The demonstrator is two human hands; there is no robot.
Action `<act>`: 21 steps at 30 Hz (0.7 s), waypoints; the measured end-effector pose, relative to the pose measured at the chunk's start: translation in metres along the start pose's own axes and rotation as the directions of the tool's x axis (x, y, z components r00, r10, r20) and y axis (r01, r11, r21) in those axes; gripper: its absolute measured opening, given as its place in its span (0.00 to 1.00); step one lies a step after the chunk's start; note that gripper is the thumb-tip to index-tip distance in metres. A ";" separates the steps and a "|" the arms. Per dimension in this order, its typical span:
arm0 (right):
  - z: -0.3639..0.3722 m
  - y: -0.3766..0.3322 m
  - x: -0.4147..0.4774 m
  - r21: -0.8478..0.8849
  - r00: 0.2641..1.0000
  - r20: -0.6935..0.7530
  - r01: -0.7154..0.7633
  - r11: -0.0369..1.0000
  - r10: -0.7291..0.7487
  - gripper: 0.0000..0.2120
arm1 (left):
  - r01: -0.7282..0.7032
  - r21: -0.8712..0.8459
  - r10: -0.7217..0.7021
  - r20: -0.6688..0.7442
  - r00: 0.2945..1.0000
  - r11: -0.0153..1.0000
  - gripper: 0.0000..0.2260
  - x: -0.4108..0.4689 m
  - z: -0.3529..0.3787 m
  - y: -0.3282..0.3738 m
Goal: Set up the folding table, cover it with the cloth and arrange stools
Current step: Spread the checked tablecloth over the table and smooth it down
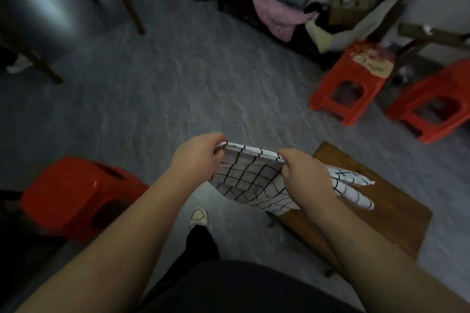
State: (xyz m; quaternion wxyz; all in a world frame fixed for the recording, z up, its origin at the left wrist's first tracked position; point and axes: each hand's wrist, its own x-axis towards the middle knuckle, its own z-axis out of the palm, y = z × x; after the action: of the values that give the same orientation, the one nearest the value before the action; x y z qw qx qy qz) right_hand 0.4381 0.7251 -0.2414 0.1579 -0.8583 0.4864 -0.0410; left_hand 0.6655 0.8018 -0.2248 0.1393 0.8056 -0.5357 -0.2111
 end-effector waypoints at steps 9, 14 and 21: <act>-0.018 -0.013 0.120 0.011 0.949 -0.064 -0.309 0.951 0.309 0.13 | -0.301 0.021 0.292 0.185 0.938 0.953 0.09 0.194 -0.054 0.006; -0.049 0.018 0.153 0.043 0.869 -0.130 -0.476 0.878 0.478 0.16 | -0.459 -0.006 0.446 0.250 0.859 0.888 0.09 0.272 -0.051 0.059; -0.071 0.081 0.190 0.104 0.735 -0.178 -0.648 0.755 0.655 0.15 | -0.607 -0.005 0.570 0.353 0.742 0.794 0.09 0.364 -0.017 0.142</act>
State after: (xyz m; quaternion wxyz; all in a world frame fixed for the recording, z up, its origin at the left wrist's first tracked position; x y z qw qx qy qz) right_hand 0.4551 0.5084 -0.2151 0.1267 -0.6221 0.7685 -0.0791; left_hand 0.6817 0.4114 -0.2157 0.0607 0.5531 -0.7890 -0.2605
